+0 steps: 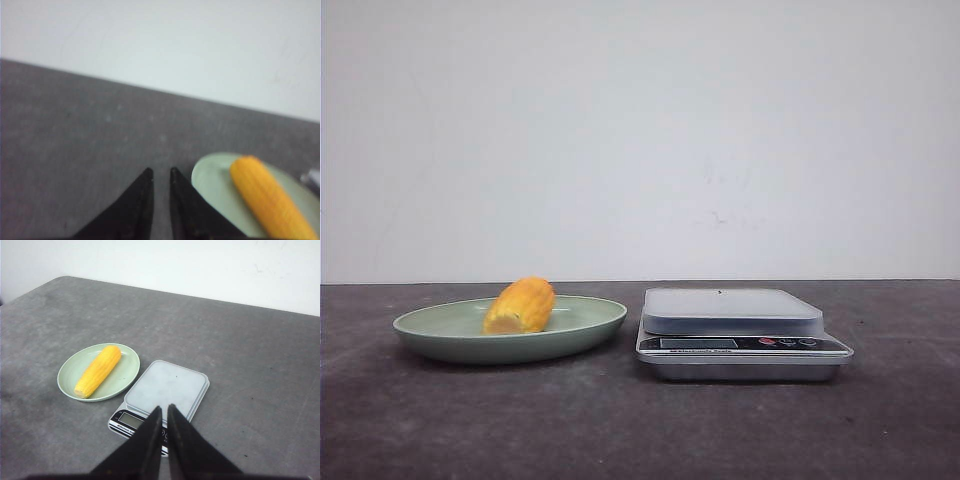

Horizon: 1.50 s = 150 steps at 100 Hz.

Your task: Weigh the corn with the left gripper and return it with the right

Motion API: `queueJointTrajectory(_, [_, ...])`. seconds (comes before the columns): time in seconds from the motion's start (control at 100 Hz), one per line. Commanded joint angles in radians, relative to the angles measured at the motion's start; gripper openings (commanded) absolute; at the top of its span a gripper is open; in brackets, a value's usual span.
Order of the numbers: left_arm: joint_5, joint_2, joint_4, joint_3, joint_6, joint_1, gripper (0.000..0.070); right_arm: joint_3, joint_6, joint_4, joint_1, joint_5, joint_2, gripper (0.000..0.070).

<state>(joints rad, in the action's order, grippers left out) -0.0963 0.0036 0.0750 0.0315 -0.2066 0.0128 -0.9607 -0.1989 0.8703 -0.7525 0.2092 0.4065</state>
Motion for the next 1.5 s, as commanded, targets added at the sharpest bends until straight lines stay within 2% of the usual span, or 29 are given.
queueJointTrajectory(0.0, [-0.001, 0.000, 0.020, -0.018, 0.049, -0.002, 0.0016, -0.014, -0.002, -0.012, -0.007, 0.000, 0.002, 0.0012])
queueJointTrajectory(0.11, [0.000, 0.000, 0.116, -0.017, 0.060, -0.003, 0.0016, -0.014, -0.002, -0.012, -0.007, 0.000, 0.002, 0.0012])
queueJointTrajectory(0.87, [0.001, 0.001, 0.112, -0.012, 0.060, -0.003, 0.0016, -0.014, 0.003, -0.011, -0.007, 0.001, 0.003, 0.0012])
queueJointTrajectory(0.96, [0.001, 0.001, 0.112, -0.012, 0.060, -0.003, 0.0016, -0.010, 0.048, -0.019, 0.001, 0.048, 0.002, 0.0012])
queueJointTrajectory(1.01, [0.001, 0.001, 0.112, -0.012, 0.060, -0.003, 0.0016, 0.005, 0.085, -0.040, 0.045, 0.086, -0.009, 0.0011])
queueJointTrajectory(1.04, [0.001, 0.001, 0.113, -0.012, 0.060, -0.003, 0.0016, 0.023, 0.108, -0.062, 0.088, 0.082, -0.023, 0.0012])
queueJointTrajectory(1.18, [0.001, 0.001, 0.112, -0.012, 0.060, -0.003, 0.0016, 0.203, 0.163, -0.246, 0.383, -0.058, -0.140, 0.0012])
queueJointTrajectory(1.29, [0.000, 0.001, 0.112, -0.012, 0.060, -0.003, 0.0016, 0.393, 0.189, -0.406, 0.568, -0.080, -0.233, 0.0012])
queueJointTrajectory(1.49, [0.001, 0.001, 0.113, -0.012, 0.060, -0.003, 0.0016, 0.695, 0.188, -0.628, 0.716, -0.082, -0.311, 0.0012])
